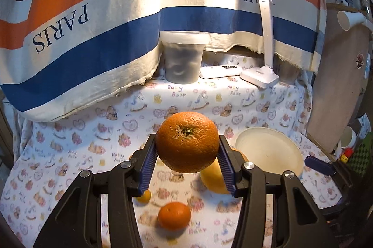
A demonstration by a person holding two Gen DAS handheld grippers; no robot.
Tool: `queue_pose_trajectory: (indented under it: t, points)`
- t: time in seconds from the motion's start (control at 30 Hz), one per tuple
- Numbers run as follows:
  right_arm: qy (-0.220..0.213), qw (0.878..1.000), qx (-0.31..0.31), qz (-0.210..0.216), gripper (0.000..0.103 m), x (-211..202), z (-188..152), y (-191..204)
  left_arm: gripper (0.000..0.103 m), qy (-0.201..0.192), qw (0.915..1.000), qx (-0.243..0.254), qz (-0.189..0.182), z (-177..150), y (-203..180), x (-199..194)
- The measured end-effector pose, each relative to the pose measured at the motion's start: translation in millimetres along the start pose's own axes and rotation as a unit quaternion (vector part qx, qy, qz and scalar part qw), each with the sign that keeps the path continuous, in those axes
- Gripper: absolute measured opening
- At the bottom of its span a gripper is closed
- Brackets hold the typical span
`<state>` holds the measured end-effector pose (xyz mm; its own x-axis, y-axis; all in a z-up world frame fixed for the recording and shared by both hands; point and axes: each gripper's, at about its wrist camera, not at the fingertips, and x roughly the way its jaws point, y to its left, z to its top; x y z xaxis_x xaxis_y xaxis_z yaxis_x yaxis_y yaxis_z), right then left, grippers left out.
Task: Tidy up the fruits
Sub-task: 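Lift the orange with the left gripper while the right gripper grasps the yellow apple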
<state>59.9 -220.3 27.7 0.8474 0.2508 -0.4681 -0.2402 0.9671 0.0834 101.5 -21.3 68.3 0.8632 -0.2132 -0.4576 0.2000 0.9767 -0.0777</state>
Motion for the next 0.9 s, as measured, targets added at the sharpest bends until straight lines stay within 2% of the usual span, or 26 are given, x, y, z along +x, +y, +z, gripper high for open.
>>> queue_pose_trajectory:
  t: [0.07,0.17,0.23,0.33,0.47,0.6,0.77,0.9]
  points:
    - [0.016,1.0,-0.002,-0.006,0.103,12,9,3,0.049,-0.004,0.9998,-0.017,-0.01,-5,10,7]
    - [0.028,1.0,-0.007,-0.002,0.103,31,23,8,0.049,0.0,0.9987,-0.051,0.002,-15,28,24]
    - [0.043,0.999,-0.009,0.008,0.103,47,31,12,0.049,0.013,0.9983,-0.049,0.029,-22,35,35]
    - [0.067,0.997,-0.024,0.012,0.103,71,36,22,0.049,0.018,0.9979,-0.049,0.038,-24,41,41]
    - [0.094,0.994,-0.052,-0.001,0.103,96,31,36,0.049,0.025,0.9966,-0.076,0.02,-22,51,36]
    - [0.102,0.993,-0.059,-0.024,0.103,109,25,38,0.049,0.022,0.9969,-0.068,0.034,-21,48,29]
    - [0.116,0.991,-0.061,-0.04,0.103,125,17,36,0.049,0.024,0.9968,-0.075,0.013,-23,48,30]
    - [0.121,0.989,-0.071,-0.048,0.102,133,12,38,0.049,0.024,0.9969,-0.07,0.027,-24,48,33]
